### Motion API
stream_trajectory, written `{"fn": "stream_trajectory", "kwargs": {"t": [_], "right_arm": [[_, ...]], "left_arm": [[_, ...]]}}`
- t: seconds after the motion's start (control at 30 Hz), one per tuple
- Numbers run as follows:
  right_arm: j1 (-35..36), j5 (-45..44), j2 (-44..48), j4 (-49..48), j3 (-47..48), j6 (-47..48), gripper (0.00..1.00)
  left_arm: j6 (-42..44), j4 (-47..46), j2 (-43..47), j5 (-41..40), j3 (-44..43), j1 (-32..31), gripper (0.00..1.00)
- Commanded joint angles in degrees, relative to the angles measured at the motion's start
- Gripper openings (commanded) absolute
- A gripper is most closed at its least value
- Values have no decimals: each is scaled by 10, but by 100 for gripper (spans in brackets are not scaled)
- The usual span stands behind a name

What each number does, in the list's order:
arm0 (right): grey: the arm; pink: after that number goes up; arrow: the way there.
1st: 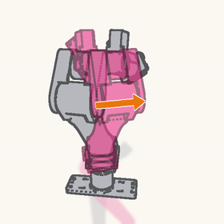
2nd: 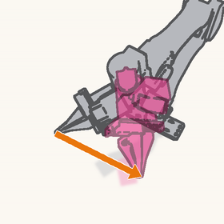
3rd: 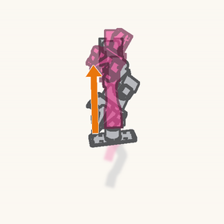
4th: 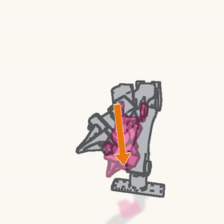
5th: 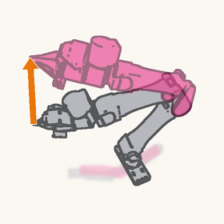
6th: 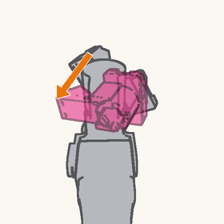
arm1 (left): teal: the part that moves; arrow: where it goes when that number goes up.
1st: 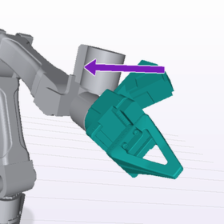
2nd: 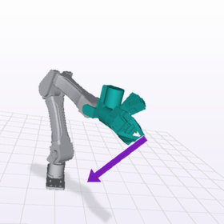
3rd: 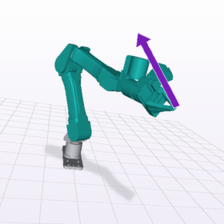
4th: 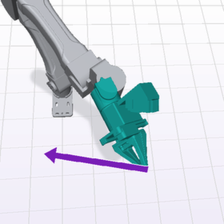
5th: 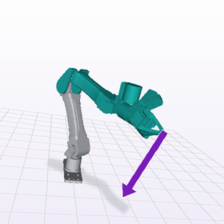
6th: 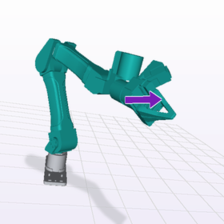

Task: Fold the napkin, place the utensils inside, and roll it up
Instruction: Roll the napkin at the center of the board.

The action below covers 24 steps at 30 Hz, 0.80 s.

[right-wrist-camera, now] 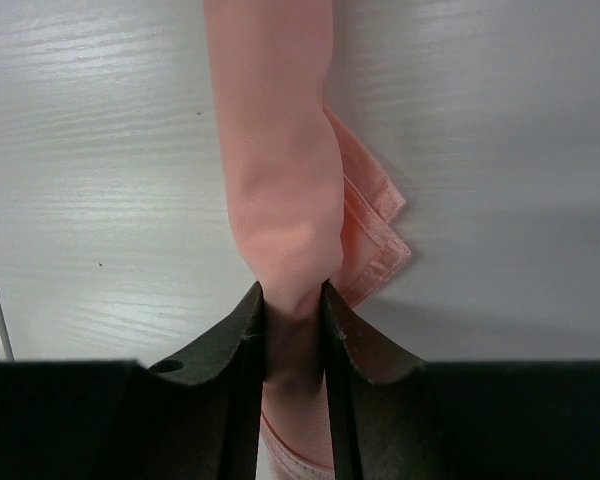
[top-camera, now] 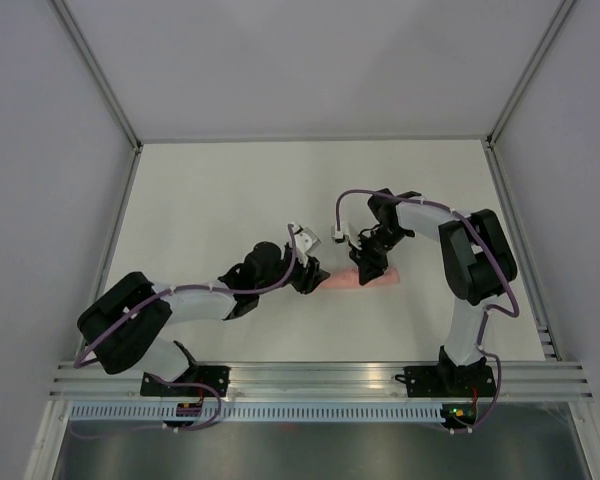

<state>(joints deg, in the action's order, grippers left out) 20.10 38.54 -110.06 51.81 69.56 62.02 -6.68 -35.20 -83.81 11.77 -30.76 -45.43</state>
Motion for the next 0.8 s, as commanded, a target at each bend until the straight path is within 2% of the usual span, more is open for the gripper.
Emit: {"fn": "stream_trajectory", "kwargs": {"t": [0.0,0.2,0.37,0.53,0.77], "right_arm": [[-8,-22,-44,28,18,37,25],[-11,-22,-76,47,52,36,25],[-13,-23,-96,50,65,35,25],[-15,-28,-107,45,67,31,25],[-16,-28,-118,55,80,35,25]], "left_arm": [[154,-57,0,-104,4,-79,55],[279,-31,-88,-169,-44,-154,57],[380,-50,-163,-219,-84,-179,61],[418,-42,-213,-221,-119,-180,62],[440,22,-245,-226,-156,-180,61]]}}
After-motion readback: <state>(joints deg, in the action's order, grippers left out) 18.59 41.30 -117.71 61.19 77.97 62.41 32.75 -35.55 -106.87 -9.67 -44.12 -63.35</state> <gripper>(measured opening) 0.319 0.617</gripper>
